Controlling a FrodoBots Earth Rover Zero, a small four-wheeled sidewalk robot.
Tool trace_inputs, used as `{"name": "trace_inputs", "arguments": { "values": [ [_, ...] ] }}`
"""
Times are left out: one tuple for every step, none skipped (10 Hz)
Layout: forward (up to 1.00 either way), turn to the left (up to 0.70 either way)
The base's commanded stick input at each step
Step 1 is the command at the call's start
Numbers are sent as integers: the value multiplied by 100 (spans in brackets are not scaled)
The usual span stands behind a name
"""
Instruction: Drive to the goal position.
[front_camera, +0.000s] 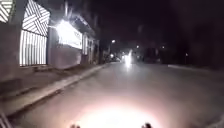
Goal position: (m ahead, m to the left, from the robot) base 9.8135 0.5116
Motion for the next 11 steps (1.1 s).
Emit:
{"name": "trace_inputs", "arguments": {
  "values": [
    [70, 0],
    [70, 0],
    [70, 0],
    [70, 0],
    [70, 0],
    [70, 0],
    [70, 0],
    [70, 0],
    [70, 0],
    [70, 0],
    [70, 0]
  ]
}}
